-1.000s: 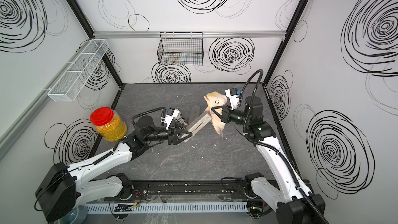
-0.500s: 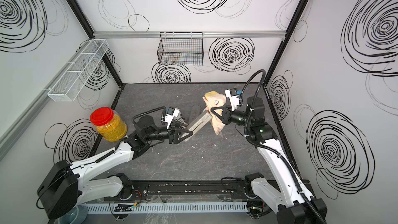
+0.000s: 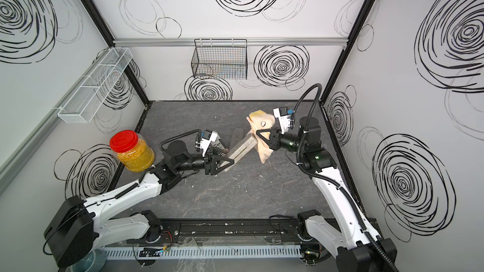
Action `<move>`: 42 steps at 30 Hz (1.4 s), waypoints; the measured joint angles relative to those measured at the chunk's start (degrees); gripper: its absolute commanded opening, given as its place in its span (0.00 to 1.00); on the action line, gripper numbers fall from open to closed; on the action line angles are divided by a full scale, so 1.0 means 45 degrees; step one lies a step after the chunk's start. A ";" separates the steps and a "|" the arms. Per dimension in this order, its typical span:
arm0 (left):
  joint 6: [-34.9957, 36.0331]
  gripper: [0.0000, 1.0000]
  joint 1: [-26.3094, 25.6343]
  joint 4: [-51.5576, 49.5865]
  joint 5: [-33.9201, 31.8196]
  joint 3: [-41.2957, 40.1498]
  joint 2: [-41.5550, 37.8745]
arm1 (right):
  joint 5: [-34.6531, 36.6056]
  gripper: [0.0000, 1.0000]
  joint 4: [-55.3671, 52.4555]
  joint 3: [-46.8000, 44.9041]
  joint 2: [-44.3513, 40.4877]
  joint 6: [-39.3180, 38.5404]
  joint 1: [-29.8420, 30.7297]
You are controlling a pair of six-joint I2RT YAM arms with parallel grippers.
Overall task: Wipe the eyeglass case
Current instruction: Wipe the dirt from the eyeglass case.
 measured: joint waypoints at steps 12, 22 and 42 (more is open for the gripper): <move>-0.0112 0.56 0.0646 0.0029 0.0010 -0.0525 -0.0559 | 0.0194 0.04 0.0282 0.0000 0.0408 -0.0044 0.0583; -0.0568 0.56 0.0695 0.0486 -0.0044 -0.0840 -0.0743 | -0.0393 0.05 0.1059 -0.0019 0.0393 0.0573 0.0685; -0.0855 0.56 0.0364 0.1583 0.0389 -0.0806 0.0097 | -0.0631 0.06 0.0457 -0.0087 -0.0733 0.0661 0.0466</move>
